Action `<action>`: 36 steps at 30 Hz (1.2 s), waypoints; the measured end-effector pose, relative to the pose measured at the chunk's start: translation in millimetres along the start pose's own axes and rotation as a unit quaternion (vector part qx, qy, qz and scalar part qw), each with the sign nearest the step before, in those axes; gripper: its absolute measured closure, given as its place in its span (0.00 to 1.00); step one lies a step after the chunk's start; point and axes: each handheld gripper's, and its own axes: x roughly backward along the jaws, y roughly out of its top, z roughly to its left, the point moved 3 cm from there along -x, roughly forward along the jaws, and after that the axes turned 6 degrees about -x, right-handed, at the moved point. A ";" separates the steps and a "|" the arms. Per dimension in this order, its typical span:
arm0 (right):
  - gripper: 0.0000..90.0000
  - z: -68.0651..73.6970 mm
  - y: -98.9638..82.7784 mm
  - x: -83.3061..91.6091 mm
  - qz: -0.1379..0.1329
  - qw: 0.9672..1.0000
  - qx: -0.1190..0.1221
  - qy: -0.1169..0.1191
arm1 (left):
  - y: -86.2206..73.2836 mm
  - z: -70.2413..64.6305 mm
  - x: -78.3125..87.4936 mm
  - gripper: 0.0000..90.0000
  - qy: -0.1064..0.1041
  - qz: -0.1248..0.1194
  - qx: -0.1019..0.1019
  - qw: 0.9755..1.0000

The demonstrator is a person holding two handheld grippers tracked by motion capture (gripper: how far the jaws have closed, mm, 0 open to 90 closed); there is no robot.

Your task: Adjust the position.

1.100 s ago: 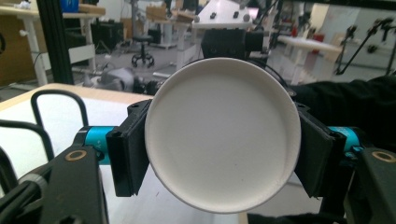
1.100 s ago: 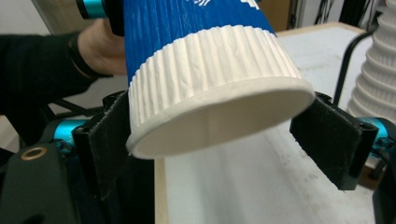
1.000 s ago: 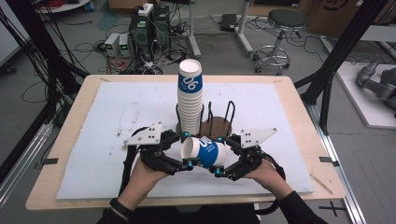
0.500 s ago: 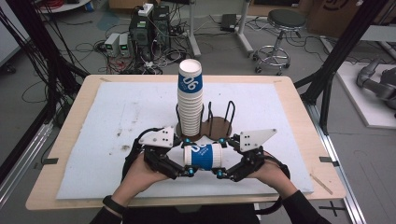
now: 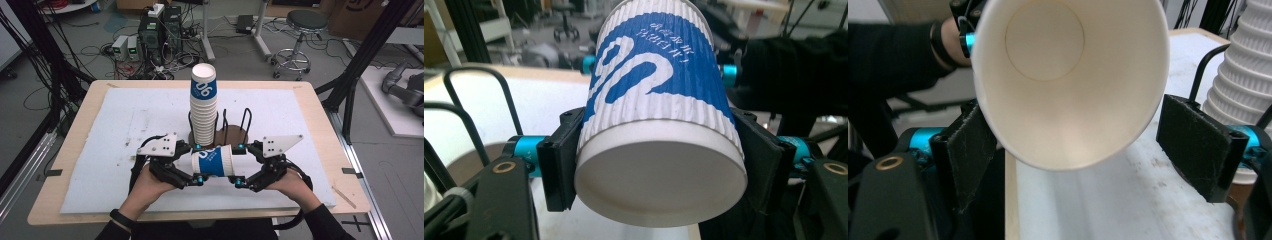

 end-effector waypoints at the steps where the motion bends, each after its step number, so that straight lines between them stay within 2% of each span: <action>1: 0.19 0.5 0.3 -0.7 -0.007 1.000 -0.007 0.004 | -0.1 -0.3 -0.4 0.33 -0.002 -0.001 0.000 1.000; 5: 0.19 2.7 1.5 -5.4 -0.022 0.999 -0.024 0.019 | -1.9 -1.6 -4.4 0.33 -0.008 0.001 0.002 1.000; 9: 0.23 3.8 0.9 -6.2 -0.019 1.000 -0.014 0.019 | -5.9 -2.9 -10.2 0.33 -0.015 0.035 0.001 0.999; 13: 0.25 3.3 -1.2 -6.2 0.008 1.000 0.008 0.012 | -7.3 -3.8 -14.3 0.32 -0.013 0.082 -0.004 0.997; 15: 0.25 3.9 -1.3 -7.4 0.026 0.999 0.025 -0.002 | -7.8 -4.3 -16.5 0.29 -0.006 0.112 -0.010 0.994; 18: 0.25 4.2 -1.5 -8.1 0.061 0.997 0.052 -0.022 | -9.1 -7.1 -20.5 0.27 -0.002 0.161 -0.028 0.987; 19: 0.25 6.5 -2.1 -8.1 0.085 0.994 0.058 -0.024 | -9.5 -7.5 -21.8 0.26 -0.004 0.167 -0.031 0.986; 23: 0.25 10.4 -1.0 -9.7 0.113 0.990 0.077 -0.030 | -14.1 -11.6 -31.7 0.25 -0.006 0.199 -0.043 0.979; 25: 0.25 12.0 -0.6 -11.2 0.120 0.989 0.083 -0.031 | -16.6 -13.3 -36.0 0.26 -0.008 0.209 -0.047 0.977; 26: 0.24 13.4 -0.7 -12.1 0.125 0.988 0.086 -0.028 | -18.0 -14.0 -37.4 0.30 -0.013 0.213 -0.051 0.976; 28: 0.21 15.0 -0.5 -13.7 0.121 0.988 0.092 -0.028 | -19.8 -13.7 -38.1 0.32 -0.015 0.205 -0.054 0.977; 29: 0.20 15.5 -0.1 -13.9 0.117 0.989 0.089 -0.028 | -20.3 -13.4 -37.8 0.32 -0.015 0.196 -0.052 0.979; 30: 0.19 15.2 0.6 -13.6 0.113 0.990 0.086 -0.026 | -20.3 -12.2 -35.4 0.32 -0.013 0.179 -0.055 0.982; 32: 0.19 13.8 2.8 -10.4 0.092 0.993 0.070 -0.020 | -18.3 -10.9 -31.1 0.33 -0.008 0.148 -0.058 0.987; 33: 0.19 12.4 4.4 -7.6 0.074 0.995 0.063 -0.016 | -17.8 -10.6 -30.6 0.33 -0.007 0.142 -0.055 0.988; 34: 0.19 12.7 4.9 -6.7 0.070 0.996 0.057 -0.013 | -16.7 -10.3 -29.4 0.33 -0.004 0.129 -0.052 0.990; 36: 0.19 10.7 8.4 -3.3 0.039 0.998 0.049 -0.009 | -15.6 -10.1 -28.1 0.33 -0.001 0.110 -0.048 0.993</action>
